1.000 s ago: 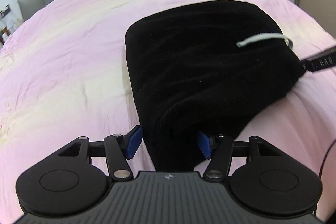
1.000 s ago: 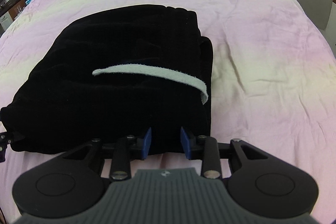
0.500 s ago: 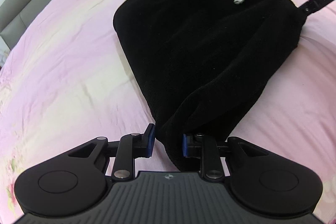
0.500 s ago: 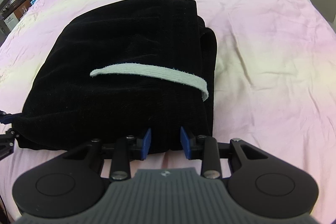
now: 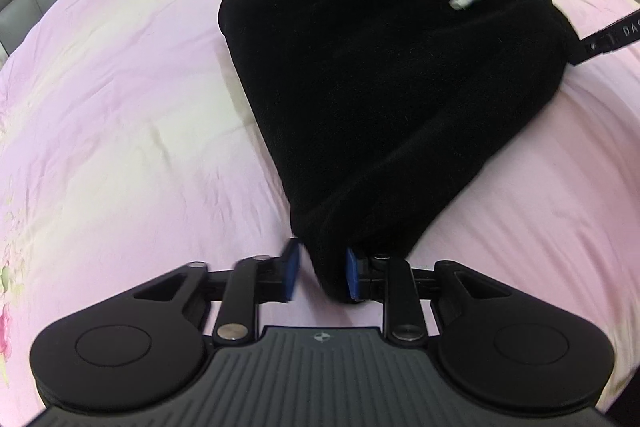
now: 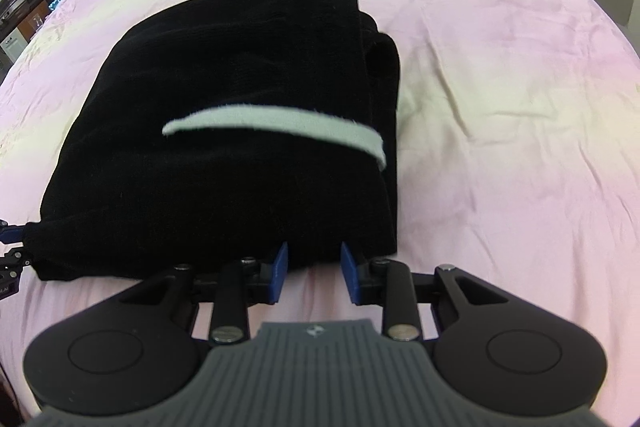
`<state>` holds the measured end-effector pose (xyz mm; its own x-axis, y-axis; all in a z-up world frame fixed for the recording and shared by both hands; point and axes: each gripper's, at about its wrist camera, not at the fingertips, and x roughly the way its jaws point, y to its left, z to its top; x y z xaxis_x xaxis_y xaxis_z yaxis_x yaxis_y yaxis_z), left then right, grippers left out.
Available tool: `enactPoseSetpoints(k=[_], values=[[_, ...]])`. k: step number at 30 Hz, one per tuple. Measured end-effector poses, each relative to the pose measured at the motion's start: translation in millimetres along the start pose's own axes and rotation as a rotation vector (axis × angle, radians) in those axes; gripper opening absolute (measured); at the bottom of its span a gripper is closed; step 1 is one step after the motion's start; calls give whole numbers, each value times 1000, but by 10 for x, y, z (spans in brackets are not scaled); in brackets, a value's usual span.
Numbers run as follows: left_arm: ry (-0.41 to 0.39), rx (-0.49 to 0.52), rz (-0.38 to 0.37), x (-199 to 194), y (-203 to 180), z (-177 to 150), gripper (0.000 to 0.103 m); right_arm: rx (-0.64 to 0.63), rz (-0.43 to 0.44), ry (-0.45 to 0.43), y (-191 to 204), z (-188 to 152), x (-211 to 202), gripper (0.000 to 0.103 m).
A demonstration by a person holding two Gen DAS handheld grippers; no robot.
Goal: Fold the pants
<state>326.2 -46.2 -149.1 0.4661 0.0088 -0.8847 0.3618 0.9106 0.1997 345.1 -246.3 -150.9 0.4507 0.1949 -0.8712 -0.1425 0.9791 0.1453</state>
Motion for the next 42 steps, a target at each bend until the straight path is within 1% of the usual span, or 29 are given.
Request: enactPoseSetpoints(k=[1,2,3,4,5,7,9,10,12,14,17,20,23,27,29,31,33,34,36,38,42], values=[[10,16,11,-48,-6,-54,30,8,-8,13,-28,-19,-27,27],[-1,26,17,-111,3,-91,33,17,-14,18,-69,-38,-62,29],[-4,20,19,-175,32,-108,34,26,-14,15,-119,-61,-111,29],[-2,9,21,-233,66,-99,34,42,-10,14,-176,-77,-159,32],[-12,5,29,-295,96,-87,34,63,-1,14,-234,-79,-204,38],[-48,-4,39,-429,182,-30,34,110,25,11,-352,-62,-300,47],[-80,-54,13,-541,292,46,35,153,49,-1,-427,-33,-397,55],[-93,-85,-4,-580,344,88,38,173,60,-9,-436,-25,-454,62],[-115,-142,-40,-622,434,192,45,202,82,-18,-464,13,-507,66],[-128,-182,-64,-613,487,302,60,217,99,-16,-460,60,-515,73],[-132,-207,-95,-492,541,497,71,197,116,-2,-396,176,-474,82],[-106,-255,-150,-299,642,679,77,157,127,-1,-358,282,-451,82],[-76,-324,-220,-53,762,826,82,154,149,5,-381,435,-380,85],[-59,-378,-259,251,880,970,83,175,148,37,-451,636,-171,85],[-36,-394,-270,414,930,1012,83,207,153,58,-505,701,-29,85],[-16,-415,-294,568,986,1023,83,250,183,80,-561,741,125,85],[-19,-451,-326,674,1056,1027,87,286,227,97,-604,759,269,85],[-22,-463,-336,719,1084,1026,91,301,248,106,-621,761,338,85],[-27,-471,-363,815,1136,1019,93,316,278,126,-640,756,489,85],[-22,-491,-398,909,1189,996,94,334,306,133,-667,740,618,88],[-9,-535,-469,1069,1279,939,91,377,374,148,-757,727,826,88]])
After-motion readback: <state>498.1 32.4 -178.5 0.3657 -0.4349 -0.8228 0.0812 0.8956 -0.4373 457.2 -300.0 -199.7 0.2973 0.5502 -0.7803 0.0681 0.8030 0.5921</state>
